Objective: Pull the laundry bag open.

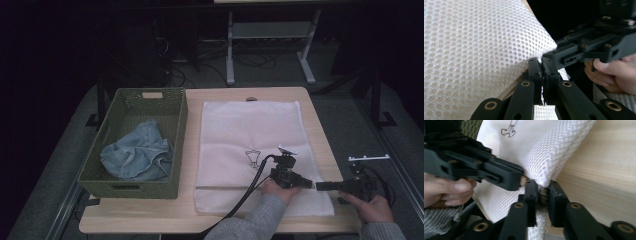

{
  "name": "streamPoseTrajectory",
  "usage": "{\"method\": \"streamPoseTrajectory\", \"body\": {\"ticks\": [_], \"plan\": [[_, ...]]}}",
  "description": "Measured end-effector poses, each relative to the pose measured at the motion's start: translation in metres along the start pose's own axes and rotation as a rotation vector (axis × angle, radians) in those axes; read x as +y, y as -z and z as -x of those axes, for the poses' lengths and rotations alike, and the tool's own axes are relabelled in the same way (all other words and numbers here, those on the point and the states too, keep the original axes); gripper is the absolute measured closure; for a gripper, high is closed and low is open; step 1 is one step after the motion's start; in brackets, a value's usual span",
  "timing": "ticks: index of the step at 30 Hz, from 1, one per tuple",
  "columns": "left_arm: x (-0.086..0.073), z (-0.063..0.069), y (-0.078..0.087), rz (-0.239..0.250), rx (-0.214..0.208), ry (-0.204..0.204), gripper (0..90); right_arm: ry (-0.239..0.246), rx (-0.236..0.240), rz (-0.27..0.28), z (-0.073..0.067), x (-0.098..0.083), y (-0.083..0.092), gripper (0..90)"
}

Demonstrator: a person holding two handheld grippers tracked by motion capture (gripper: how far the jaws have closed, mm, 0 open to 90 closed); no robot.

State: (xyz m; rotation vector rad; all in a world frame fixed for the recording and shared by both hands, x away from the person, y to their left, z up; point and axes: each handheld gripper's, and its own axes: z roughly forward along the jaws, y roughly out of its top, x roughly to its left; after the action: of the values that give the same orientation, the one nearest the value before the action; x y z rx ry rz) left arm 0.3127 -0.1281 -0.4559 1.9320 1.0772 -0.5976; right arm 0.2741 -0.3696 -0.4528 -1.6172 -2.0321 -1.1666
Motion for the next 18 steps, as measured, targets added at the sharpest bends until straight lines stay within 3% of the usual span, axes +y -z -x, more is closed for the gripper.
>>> {"method": "streamPoseTrajectory", "body": {"ticks": [5, 10, 18], "plan": [[-0.001, 0.0, -0.002, 0.004, 0.016, -0.009, 87.5, 0.048, -0.11, -0.027, -0.011, 0.003, 0.0, 82.3], [-0.002, 0.001, -0.002, 0.006, 0.011, -0.016, 87.5, 0.051, -0.139, -0.012, -0.013, 0.004, 0.005, 82.7], [-0.005, -0.005, 0.008, 0.013, 0.045, -0.011, 87.5, 0.042, -0.211, -0.008, -0.011, 0.002, 0.013, 82.9]]}}
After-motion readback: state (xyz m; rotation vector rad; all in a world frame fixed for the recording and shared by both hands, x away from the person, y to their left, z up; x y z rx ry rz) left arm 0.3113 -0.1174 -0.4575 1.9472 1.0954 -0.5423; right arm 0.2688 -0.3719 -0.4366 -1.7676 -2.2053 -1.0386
